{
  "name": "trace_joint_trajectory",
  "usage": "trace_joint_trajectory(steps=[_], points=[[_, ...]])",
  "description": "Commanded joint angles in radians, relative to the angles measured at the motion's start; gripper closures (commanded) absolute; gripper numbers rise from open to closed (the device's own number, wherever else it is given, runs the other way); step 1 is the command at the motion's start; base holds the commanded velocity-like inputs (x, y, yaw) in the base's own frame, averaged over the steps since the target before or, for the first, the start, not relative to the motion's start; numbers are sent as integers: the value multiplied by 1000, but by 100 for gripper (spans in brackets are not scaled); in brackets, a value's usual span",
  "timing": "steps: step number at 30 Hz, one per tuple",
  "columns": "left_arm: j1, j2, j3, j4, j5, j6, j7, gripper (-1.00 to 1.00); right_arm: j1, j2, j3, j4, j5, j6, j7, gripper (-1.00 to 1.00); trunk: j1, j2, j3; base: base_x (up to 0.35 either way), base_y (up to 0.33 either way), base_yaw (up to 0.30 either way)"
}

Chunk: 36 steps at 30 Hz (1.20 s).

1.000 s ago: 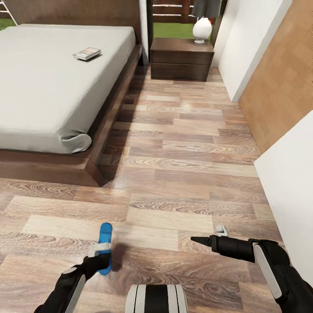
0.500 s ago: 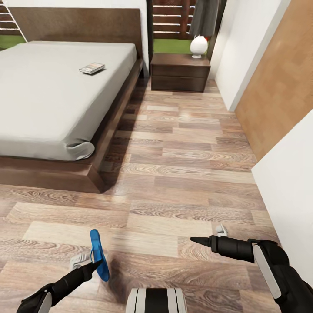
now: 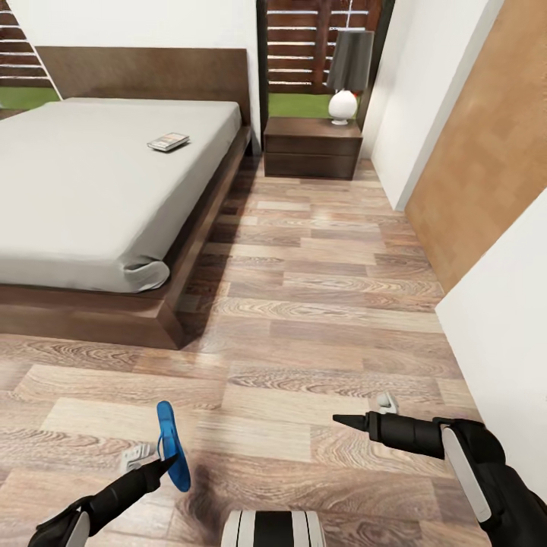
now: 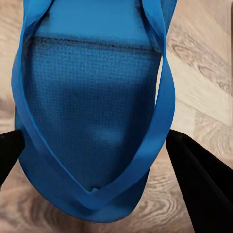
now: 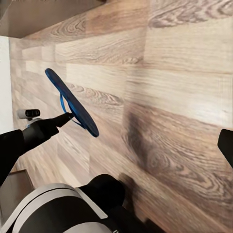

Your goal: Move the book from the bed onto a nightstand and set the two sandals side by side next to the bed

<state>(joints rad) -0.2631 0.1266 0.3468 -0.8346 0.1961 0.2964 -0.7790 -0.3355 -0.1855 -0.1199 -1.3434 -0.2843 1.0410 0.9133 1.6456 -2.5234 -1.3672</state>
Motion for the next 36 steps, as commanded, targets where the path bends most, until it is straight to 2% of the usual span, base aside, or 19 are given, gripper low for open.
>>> trace_joint_trajectory(steps=[1,3,5,8,10,11,12,13,14,15,17,20,21,22,25,28,31,36], points=[[0,0,1,0,6,9,-2,100,0,1,-1,0,5,3,5,-100,-1,0,3,0,0,0],[0,-1,0,0,5,8,-1,100,0,1,1,0,6,1,3,-100,-1,1,11,0,0,0],[0,-2,-1,0,5,7,1,100,0,4,7,1,28,-12,0,-100,-2,1,19,0,0,0],[0,-2,-3,0,5,7,1,100,0,8,9,4,107,-40,0,-100,-4,2,30,0,0,0],[-1,-2,-3,0,5,7,1,100,1,10,10,19,204,-84,0,-100,-5,2,38,0,0,0],[0,-2,-3,0,5,7,1,100,2,14,11,44,287,-135,-1,-100,-5,2,42,0,0,0],[0,-3,-3,2,4,7,2,100,2,21,10,66,334,-176,-1,-100,-6,3,46,0,0,0],[0,-3,-4,6,4,7,2,100,2,24,10,83,356,-202,-1,-100,-6,3,50,0,0,0],[0,-5,-5,18,2,5,5,100,2,30,9,135,400,-271,-1,-100,-6,3,54,0,0,0],[0,-6,-7,27,1,4,6,100,2,32,7,176,417,-315,-1,-100,-7,3,57,0,0,0],[0,-7,-10,37,-3,3,7,100,3,35,0,239,431,-377,-2,-100,-8,4,65,0,0,0],[-1,-8,-14,45,-6,2,5,100,3,36,-36,308,441,-453,-32,-100,-9,4,77,0,0,0],[0,-8,-15,47,-7,1,5,100,3,36,-76,327,443,-476,-83,-100,-10,5,81,0,0,0],[-1,-8,-15,48,-8,1,5,100,3,36,-87,331,443,-480,-101,-100,-10,5,85,0,0,0],[-1,-8,-15,49,-8,1,3,100,3,37,-124,344,444,-494,-214,-100,-11,6,96,0,0,0],[0,-9,-15,50,-9,1,4,100,3,37,-134,346,444,-498,-287,-100,-13,6,108,0,0,0],[0,-9,-15,50,-9,1,4,100,3,37,-138,347,444,-499,-332,-100,-14,7,119,0,0,0],[0,-10,-18,51,-9,1,6,100,3,37,-142,349,443,-499,-371,-100,-16,8,139,0,0,0]])
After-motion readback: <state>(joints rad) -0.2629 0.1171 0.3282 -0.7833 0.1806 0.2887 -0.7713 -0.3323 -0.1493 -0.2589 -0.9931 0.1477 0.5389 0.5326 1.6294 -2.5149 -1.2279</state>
